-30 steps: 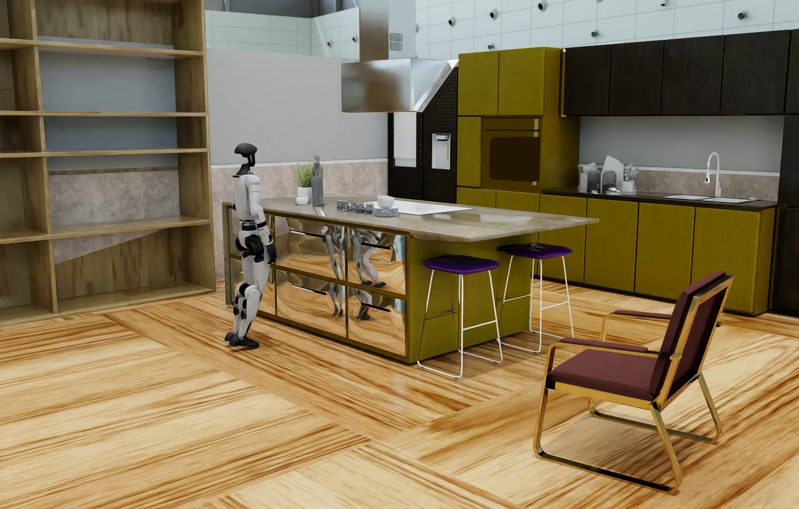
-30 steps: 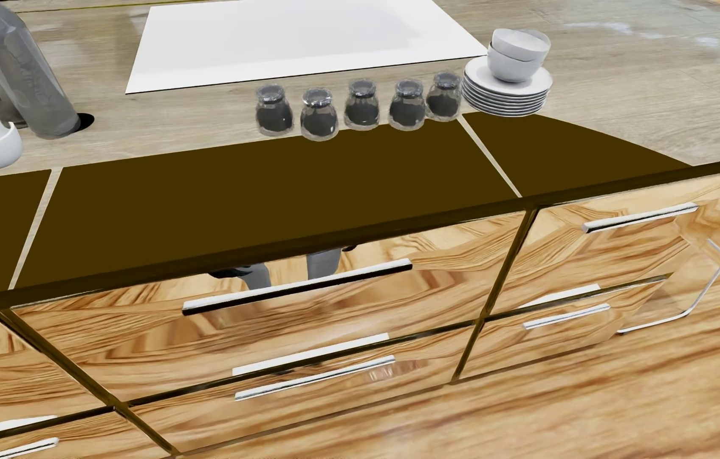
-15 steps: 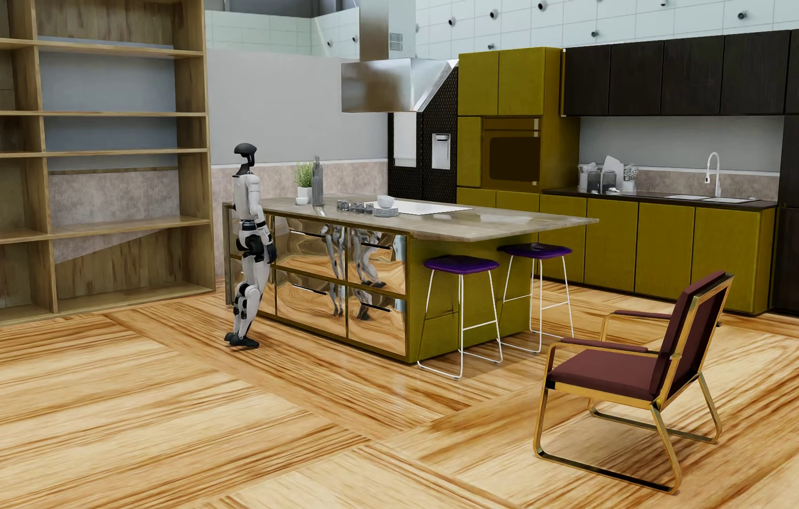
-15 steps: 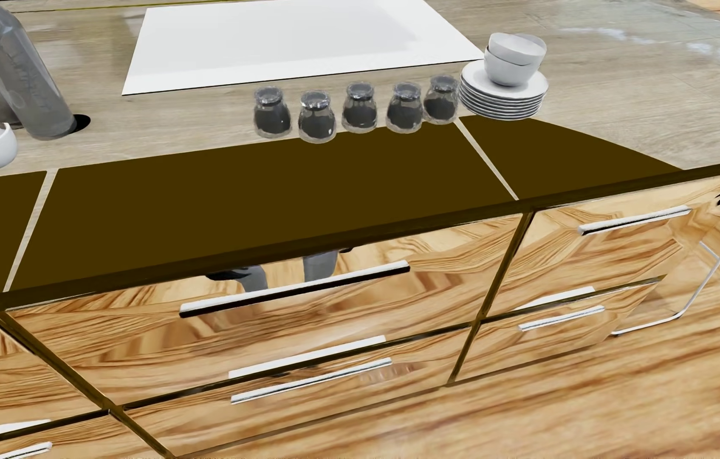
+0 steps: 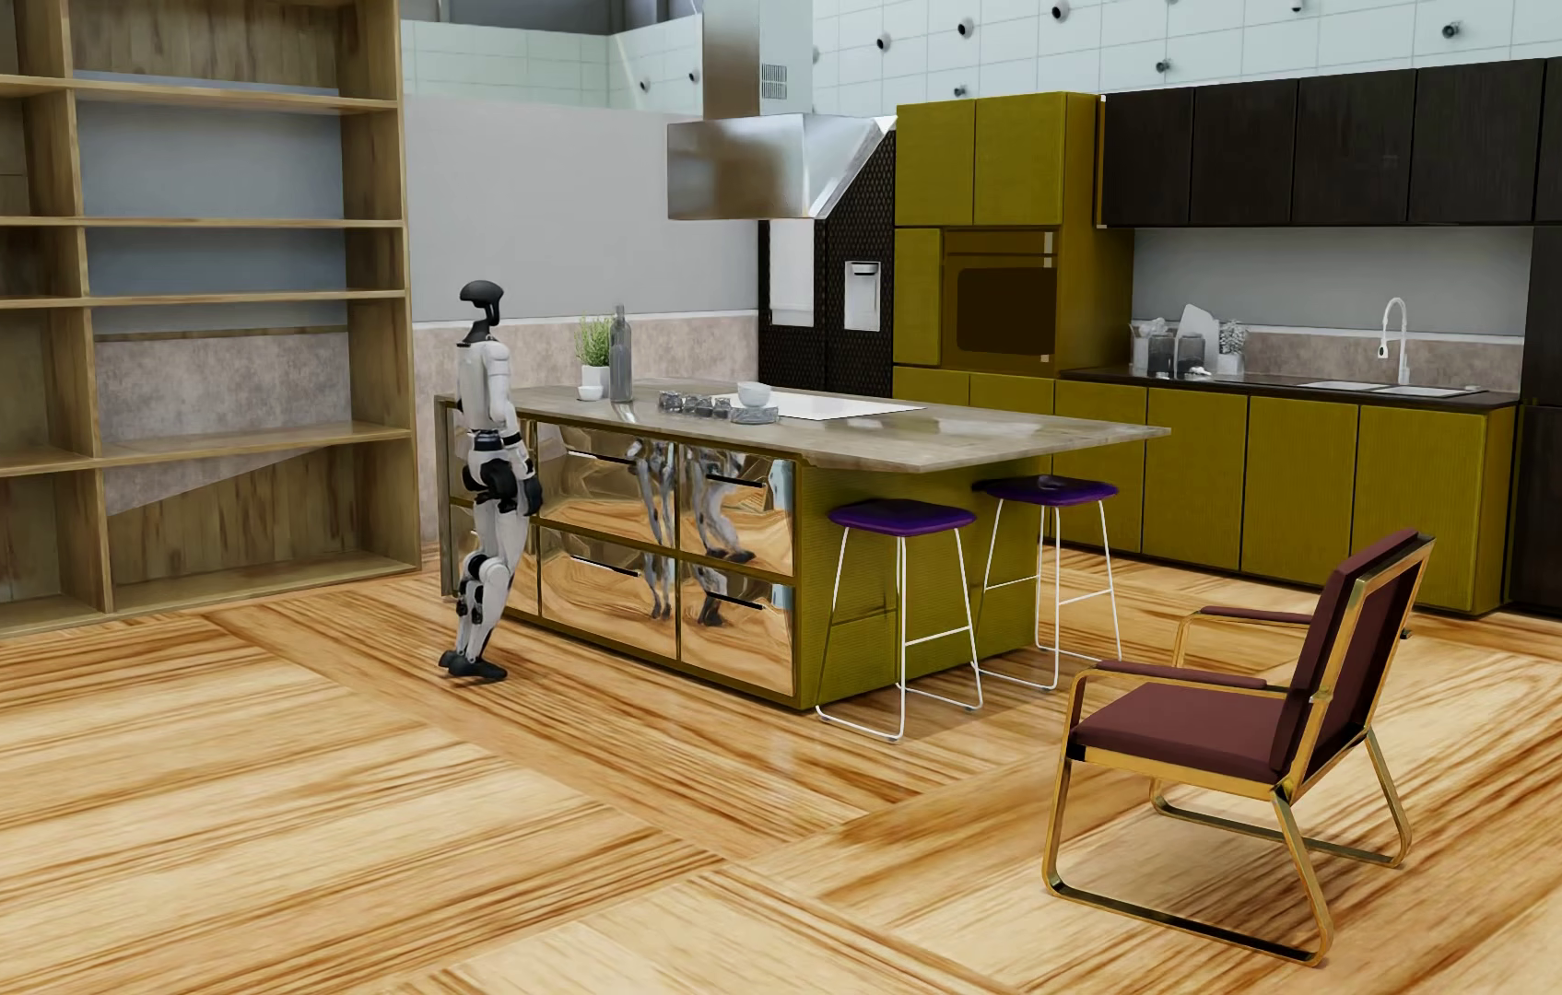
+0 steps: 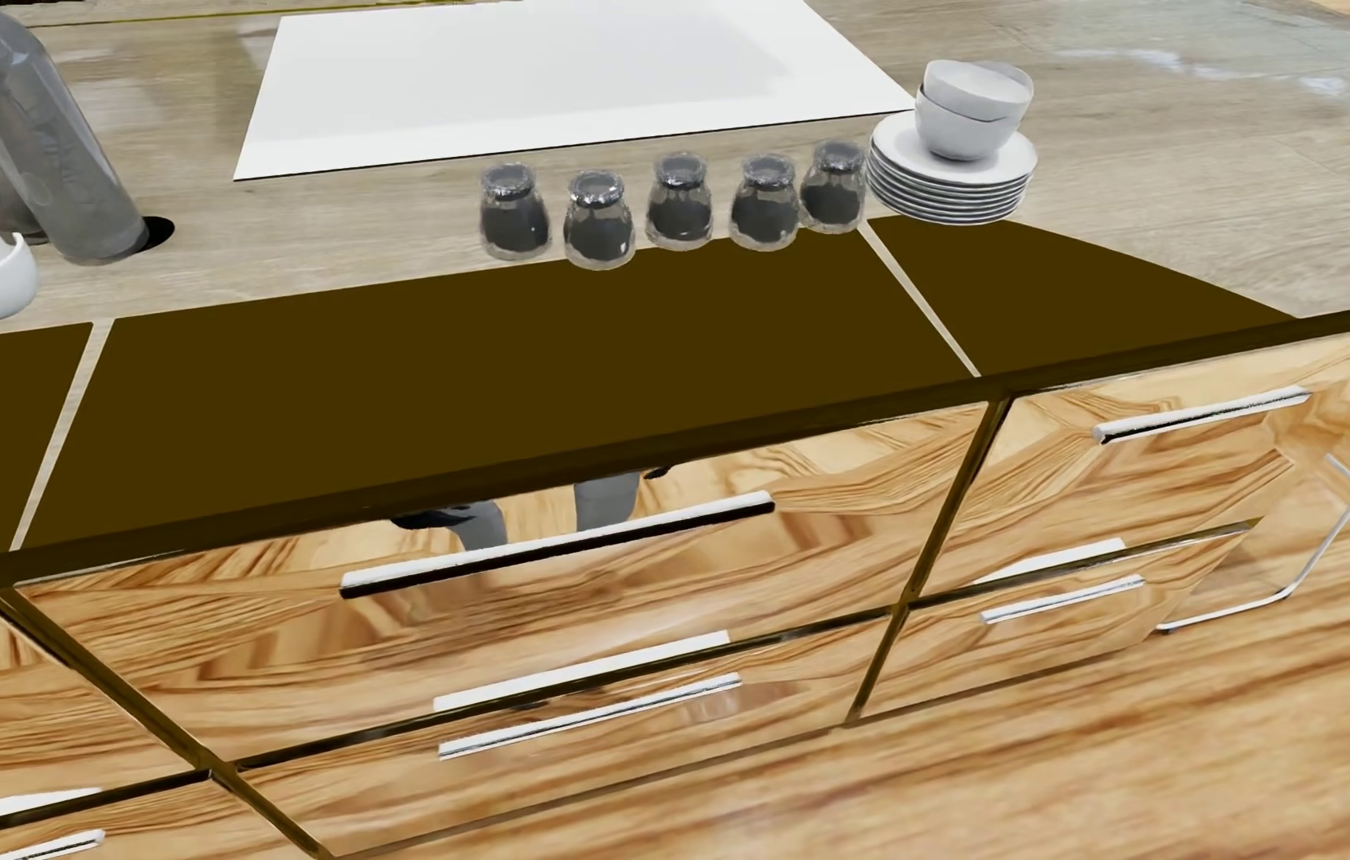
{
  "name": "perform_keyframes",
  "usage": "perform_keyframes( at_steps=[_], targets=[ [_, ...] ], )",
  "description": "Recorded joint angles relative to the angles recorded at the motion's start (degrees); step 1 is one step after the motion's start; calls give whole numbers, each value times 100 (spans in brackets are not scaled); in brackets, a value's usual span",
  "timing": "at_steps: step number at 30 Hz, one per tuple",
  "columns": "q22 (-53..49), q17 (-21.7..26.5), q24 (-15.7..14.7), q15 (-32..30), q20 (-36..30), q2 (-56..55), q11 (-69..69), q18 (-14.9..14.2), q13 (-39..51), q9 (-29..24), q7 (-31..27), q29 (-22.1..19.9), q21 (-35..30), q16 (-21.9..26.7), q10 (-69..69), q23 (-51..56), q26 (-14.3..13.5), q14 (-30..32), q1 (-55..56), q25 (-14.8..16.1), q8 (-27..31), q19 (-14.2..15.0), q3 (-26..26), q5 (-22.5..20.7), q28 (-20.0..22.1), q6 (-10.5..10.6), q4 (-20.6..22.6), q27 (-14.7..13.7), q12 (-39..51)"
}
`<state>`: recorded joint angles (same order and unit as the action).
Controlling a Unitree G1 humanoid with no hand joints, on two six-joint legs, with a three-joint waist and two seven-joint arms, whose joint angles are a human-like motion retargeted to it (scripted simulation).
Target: Move towards the corner
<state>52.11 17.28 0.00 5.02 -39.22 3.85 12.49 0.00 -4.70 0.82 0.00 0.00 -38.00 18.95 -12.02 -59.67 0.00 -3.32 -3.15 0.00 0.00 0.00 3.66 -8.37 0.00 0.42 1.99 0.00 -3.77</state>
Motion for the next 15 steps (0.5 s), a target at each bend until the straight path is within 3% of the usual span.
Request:
perform_keyframes(
  at_steps=[2, 15],
  targets=[
    [14, -60, 0, -1, 191, 30, -9, 0, -26, 11, 0, 0, 251, -29, -10, -27, 0, -1, -19, 0, 0, 0, 12, 4, 0, -14, -5, 0, -15],
    [-33, -152, 0, 112, 390, -77, 67, 0, -128, 82, 0, 0, 272, -107, 6, 68, 0, 29, 56, 0, 0, 0, -254, 85, 0, -84, 34, 0, -140]
  ],
)
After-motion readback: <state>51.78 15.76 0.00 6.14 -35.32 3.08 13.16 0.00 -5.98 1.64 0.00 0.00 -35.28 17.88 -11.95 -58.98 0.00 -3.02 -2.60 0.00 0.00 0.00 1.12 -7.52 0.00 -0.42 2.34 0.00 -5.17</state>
